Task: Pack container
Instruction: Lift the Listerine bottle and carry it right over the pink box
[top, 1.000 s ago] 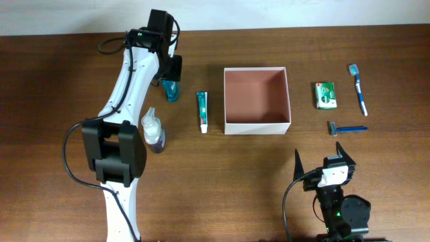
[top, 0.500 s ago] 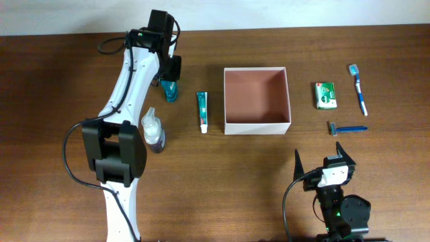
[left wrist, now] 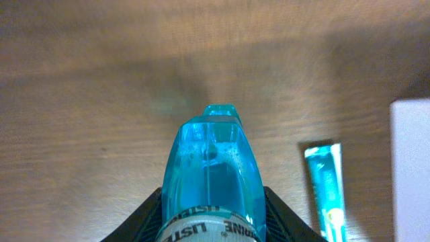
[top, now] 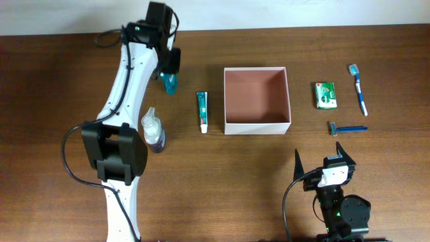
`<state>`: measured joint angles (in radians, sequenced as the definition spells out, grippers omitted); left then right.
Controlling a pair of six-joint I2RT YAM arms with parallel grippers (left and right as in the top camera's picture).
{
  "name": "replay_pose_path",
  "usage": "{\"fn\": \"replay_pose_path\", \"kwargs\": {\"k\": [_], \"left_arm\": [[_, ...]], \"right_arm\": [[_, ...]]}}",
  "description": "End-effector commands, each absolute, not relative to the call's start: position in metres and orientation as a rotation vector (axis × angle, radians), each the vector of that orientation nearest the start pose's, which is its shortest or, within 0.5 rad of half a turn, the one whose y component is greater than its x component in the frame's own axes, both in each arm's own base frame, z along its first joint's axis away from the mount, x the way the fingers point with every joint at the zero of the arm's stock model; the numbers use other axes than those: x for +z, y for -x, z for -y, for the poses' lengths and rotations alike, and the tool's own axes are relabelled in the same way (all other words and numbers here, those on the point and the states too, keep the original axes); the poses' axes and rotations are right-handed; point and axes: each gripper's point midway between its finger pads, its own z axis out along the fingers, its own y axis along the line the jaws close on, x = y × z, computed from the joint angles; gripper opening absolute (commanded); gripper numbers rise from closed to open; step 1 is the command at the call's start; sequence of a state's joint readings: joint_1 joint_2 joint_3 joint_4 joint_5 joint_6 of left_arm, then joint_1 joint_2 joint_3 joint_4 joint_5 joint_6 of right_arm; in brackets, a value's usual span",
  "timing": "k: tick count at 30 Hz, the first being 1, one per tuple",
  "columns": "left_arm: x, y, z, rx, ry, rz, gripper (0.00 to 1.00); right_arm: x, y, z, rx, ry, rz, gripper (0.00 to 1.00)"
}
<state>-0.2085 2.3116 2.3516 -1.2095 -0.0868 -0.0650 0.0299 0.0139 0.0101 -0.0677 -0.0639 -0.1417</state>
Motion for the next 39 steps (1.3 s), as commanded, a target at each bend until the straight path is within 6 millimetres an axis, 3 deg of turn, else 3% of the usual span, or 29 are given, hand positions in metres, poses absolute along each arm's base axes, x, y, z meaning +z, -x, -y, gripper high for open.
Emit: {"fn": "replay_pose_path", "kwargs": {"k": [1, 8, 14, 17, 24, 29, 39], "left_arm": [[0.208, -0.539, 0.1, 0.031, -0.16, -2.592, 0.29], [0.276, -0.522, 0.132, -0.059, -0.227, -2.478, 0.29], [0.321, -0.489, 0.187, -0.174, -0.36, -2.386, 0.26], [0.33, -0.473, 0.217, -0.223, -0.435, -2.358, 0.25], [0.321, -0.44, 0.276, -0.28, -0.597, -2.36, 0.26], [0.313, -0.438, 0.303, -0.303, -0.649, -2.343, 0.26], [0.262, -0.445, 0.314, -0.276, -0.665, -2.454, 0.26]], "right_arm": [[0.157, -0.245, -0.018, -0.036, 0.187, -1.632, 0.99], [0.157, -0.245, -0.018, -0.036, 0.187, -1.632, 0.99], [0.157, -0.245, -0.018, -0.036, 0.187, -1.632, 0.99], [0.157, -0.245, -0.018, -0.036, 0.187, -1.632, 0.99], [0.157, -0.245, -0.018, -0.036, 0.187, -1.632, 0.99], [0.157, -0.245, -0.018, -0.036, 0.187, -1.632, 0.99], [0.157, -0.245, -0.018, -0.036, 0.187, -1.632, 0.99]]}}
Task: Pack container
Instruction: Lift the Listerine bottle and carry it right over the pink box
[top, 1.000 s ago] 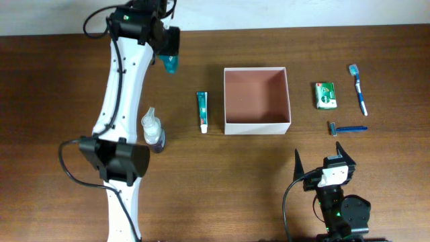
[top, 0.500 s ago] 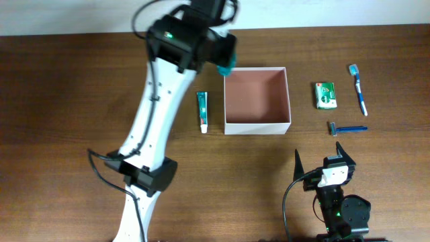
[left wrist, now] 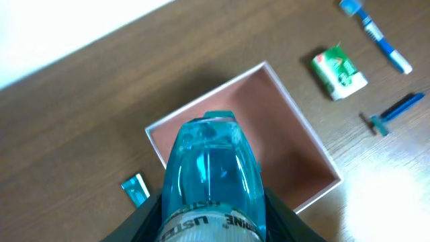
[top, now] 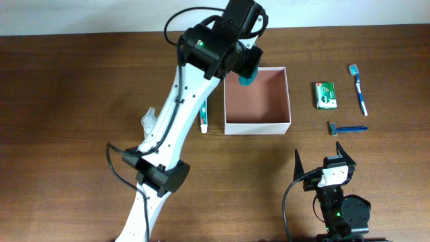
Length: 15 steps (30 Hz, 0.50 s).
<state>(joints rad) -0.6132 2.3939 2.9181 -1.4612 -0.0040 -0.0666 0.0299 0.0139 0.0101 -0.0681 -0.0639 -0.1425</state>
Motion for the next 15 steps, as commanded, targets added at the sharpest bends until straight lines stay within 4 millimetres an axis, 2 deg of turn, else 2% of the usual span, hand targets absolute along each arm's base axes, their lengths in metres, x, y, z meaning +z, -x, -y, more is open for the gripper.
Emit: {"fn": "replay_pose_path", "kwargs": {"k": [1, 8, 12, 15], "left_arm": [[0.253, -0.446, 0.314, -0.274, -0.65, -2.481, 0.26], [0.21, -0.449, 0.314, -0.257, -0.557, -2.612, 0.26], [0.202, -0.451, 0.313, -0.239, -0.539, -2.628, 0.26], [0.201, -0.46, 0.299, -0.135, -0.426, -2.624, 0.26]], "right_arm": [[0.157, -0.245, -0.018, -0.036, 0.187, -1.632, 0.99], [0.157, -0.245, -0.018, -0.036, 0.187, -1.633, 0.99], [0.157, -0.245, -0.018, -0.036, 0.187, -1.632, 0.99], [0.157, -0.245, -0.018, -0.036, 0.187, -1.633, 0.99]]}}
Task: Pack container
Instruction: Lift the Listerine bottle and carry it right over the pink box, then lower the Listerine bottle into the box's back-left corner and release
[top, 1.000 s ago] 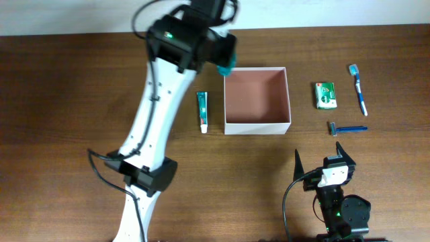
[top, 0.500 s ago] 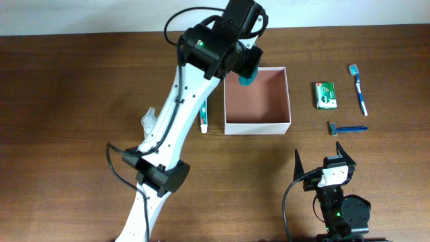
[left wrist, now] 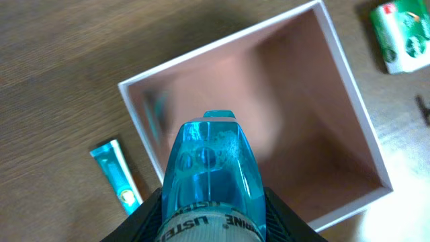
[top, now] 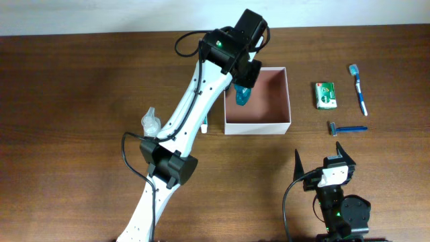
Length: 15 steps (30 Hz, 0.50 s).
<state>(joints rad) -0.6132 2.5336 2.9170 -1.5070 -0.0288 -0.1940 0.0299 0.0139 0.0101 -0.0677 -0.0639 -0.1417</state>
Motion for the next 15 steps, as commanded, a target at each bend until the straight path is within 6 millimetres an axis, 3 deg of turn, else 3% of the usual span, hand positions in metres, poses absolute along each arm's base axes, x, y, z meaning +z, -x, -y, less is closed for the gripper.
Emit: {"fn": "replay_pose_path", "kwargs": {"k": [1, 8, 15], "left_arm": [[0.202, -0.462, 0.297, -0.115, -0.403, -2.619, 0.26], [0.197, -0.464, 0.297, -0.112, -0.401, -2.626, 0.27], [0.176, -0.466, 0.298, -0.088, -0.393, -2.663, 0.27]], "right_arm": [[0.157, -0.245, -0.018, -0.036, 0.187, -1.632, 0.99], [0.157, -0.245, -0.018, -0.036, 0.187, -1.632, 0.99], [0.157, -0.245, -0.018, -0.036, 0.187, -1.632, 0.99]]}}
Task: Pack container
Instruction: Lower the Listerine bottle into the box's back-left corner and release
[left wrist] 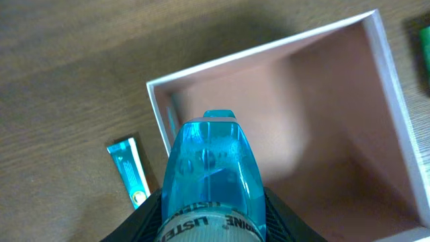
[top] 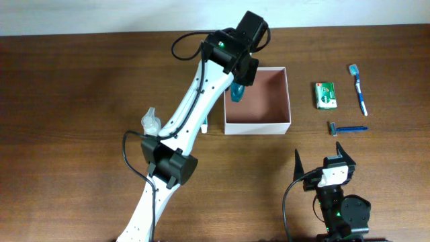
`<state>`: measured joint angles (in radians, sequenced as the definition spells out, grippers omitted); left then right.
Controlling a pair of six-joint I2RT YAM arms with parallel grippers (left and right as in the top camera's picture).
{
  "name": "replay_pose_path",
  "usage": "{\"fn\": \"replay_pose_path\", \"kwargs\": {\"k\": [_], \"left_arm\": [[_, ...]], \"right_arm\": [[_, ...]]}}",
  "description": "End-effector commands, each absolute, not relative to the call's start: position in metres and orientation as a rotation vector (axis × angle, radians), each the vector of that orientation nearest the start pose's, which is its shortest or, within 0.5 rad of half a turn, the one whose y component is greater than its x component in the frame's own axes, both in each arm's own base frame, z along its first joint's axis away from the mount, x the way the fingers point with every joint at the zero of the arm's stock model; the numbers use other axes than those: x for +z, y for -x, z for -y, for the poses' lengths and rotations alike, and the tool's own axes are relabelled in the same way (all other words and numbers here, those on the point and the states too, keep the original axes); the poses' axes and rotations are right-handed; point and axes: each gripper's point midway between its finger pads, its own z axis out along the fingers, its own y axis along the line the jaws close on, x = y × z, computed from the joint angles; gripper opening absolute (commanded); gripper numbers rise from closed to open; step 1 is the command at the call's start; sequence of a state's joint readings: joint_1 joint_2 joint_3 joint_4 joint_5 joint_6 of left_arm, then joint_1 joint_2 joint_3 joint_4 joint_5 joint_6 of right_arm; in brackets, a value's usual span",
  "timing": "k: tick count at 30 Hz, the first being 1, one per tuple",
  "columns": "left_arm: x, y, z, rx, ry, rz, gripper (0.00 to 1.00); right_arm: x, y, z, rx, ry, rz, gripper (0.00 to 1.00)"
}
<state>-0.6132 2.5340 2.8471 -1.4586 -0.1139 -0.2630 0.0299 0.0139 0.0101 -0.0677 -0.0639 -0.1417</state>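
A clear blue mouthwash bottle [left wrist: 209, 168] is held upright-end-down in my left gripper [left wrist: 211, 216], which is shut on its labelled neck. It hangs over the back left corner of the open white box [top: 257, 128] with a pink inside, close to the left wall [left wrist: 160, 111]. From overhead the bottle [top: 236, 91] shows just below the left gripper [top: 240, 67]. My right gripper [top: 321, 158] rests near the front edge, fingers spread, nothing between them.
A toothpaste tube [left wrist: 130, 171] lies left of the box, mostly under my left arm from overhead. A spray bottle [top: 150, 121] stands further left. Right of the box lie a green soap packet [top: 325, 95], a toothbrush [top: 358, 89] and a blue razor [top: 347, 128].
My left gripper with the bottle has shifted slightly left, toward the box's left wall. The box fills more of the left wrist view. The right arm has not moved.
My left gripper held the blue bottle over the table left of the toothpaste. Then it held it high above the box's back left corner, then over the box's left part. Now the bottle hangs by the left wall inside the rim's outline.
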Motion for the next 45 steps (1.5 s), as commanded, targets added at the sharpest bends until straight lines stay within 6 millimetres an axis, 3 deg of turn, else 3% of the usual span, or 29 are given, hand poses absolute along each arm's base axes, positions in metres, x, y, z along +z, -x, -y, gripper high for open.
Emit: {"fn": "replay_pose_path", "kwargs": {"k": [1, 14, 27, 45], "left_arm": [[0.173, -0.466, 0.298, -0.084, -0.39, -2.669, 0.26], [0.169, -0.475, 0.289, -0.033, -0.319, -2.662, 0.27], [0.144, -0.475, 0.289, -0.007, -0.296, -2.713, 0.27], [0.142, -0.476, 0.291, -0.031, -0.234, -2.719, 0.27]], "right_arm": [[0.157, -0.245, -0.018, -0.036, 0.187, -1.633, 0.99], [0.157, -0.245, -0.018, -0.036, 0.187, -1.632, 0.99], [0.157, -0.245, -0.018, -0.036, 0.187, -1.632, 0.99], [0.157, -0.245, -0.018, -0.036, 0.187, -1.632, 0.99]]}}
